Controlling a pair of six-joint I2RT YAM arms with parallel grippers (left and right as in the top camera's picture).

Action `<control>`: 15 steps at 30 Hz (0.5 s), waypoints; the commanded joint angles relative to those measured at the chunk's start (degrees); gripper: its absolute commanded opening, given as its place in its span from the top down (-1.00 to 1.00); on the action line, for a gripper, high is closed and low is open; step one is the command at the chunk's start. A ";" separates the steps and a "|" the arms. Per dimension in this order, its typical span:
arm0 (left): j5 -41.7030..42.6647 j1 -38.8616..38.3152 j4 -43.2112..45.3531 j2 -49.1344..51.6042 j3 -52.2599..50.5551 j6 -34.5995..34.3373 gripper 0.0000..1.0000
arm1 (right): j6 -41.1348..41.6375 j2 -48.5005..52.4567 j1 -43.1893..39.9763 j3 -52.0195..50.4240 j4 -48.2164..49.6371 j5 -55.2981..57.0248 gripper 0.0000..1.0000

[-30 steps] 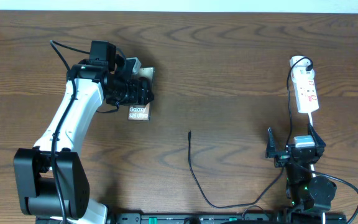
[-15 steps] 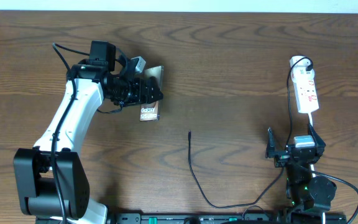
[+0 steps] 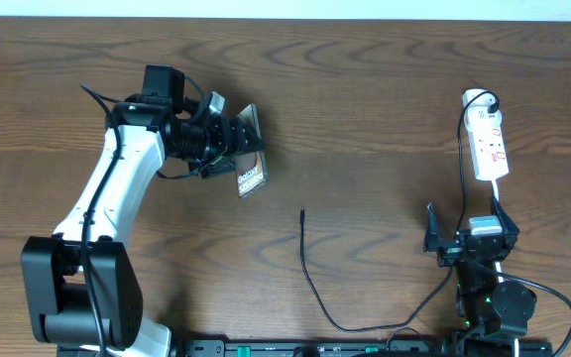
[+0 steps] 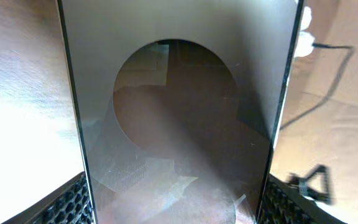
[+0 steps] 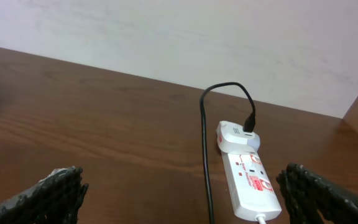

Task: Plug charger to phone and switch on socket
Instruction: 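Lift the phone with the left gripper and tilt it upright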

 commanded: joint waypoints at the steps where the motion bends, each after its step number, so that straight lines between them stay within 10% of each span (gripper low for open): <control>1: 9.90 -0.02 0.22 -1.90 -0.11 -6.75 0.85 | 0.63 0.11 0.28 -0.07 -0.26 0.17 -0.99; 15: 21.73 -0.02 0.22 -1.90 -0.11 -30.51 0.85 | 0.66 0.11 0.31 -0.07 -0.26 0.17 -0.99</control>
